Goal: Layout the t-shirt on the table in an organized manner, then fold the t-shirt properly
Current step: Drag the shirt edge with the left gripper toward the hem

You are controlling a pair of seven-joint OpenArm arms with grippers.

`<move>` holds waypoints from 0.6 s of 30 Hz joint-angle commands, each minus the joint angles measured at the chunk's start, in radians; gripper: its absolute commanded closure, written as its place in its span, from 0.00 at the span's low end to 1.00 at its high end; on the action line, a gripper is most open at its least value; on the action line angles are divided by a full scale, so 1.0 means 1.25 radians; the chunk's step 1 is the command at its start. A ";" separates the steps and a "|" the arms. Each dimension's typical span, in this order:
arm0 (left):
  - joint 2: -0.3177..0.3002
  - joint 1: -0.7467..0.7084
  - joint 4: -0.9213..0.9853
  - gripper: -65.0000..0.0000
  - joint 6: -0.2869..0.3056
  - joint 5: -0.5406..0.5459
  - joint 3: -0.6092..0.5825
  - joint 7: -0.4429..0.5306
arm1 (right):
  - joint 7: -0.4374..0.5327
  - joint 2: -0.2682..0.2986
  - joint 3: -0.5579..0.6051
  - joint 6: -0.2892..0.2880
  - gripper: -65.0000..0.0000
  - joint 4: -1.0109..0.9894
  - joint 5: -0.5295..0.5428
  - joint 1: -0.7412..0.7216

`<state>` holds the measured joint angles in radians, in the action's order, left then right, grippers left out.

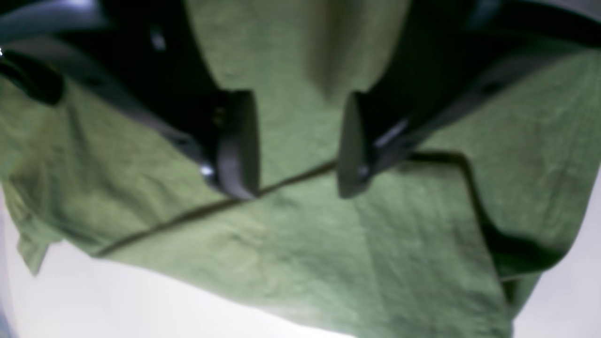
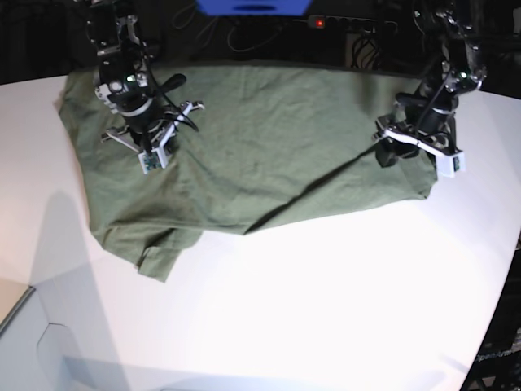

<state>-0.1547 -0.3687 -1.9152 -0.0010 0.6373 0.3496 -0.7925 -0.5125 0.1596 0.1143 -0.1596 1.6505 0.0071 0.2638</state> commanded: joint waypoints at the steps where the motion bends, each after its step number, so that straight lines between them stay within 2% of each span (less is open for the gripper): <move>1: -0.011 0.002 -0.020 0.49 -0.001 0.005 0.029 0.020 | 0.006 0.002 -0.001 0.002 1.00 0.010 0.001 -0.004; 5: 0.011 0.044 0.030 0.47 0.004 0.005 0.160 0.014 | 0.006 0.002 -0.001 0.002 1.00 0.010 0.001 -0.004; 9: 0.010 0.094 0.105 0.47 0.004 0.005 0.229 0.016 | 0.006 0.002 -0.001 0.002 1.00 0.010 0.001 -0.005; 12: 0.010 0.142 0.164 0.48 0.004 0.005 0.250 0.017 | 0.006 0.002 -0.001 0.002 1.00 0.008 0.001 -0.015; 18: -0.012 0.226 0.293 0.48 0.004 0.004 0.228 0.017 | 0.006 0.002 -0.001 0.002 1.00 0.008 0.001 -0.019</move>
<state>-0.1581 -0.0898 -1.5307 0.0006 0.6365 0.6312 -0.7845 -0.5240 0.1570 0.1146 -0.1600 1.6463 0.0071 0.2466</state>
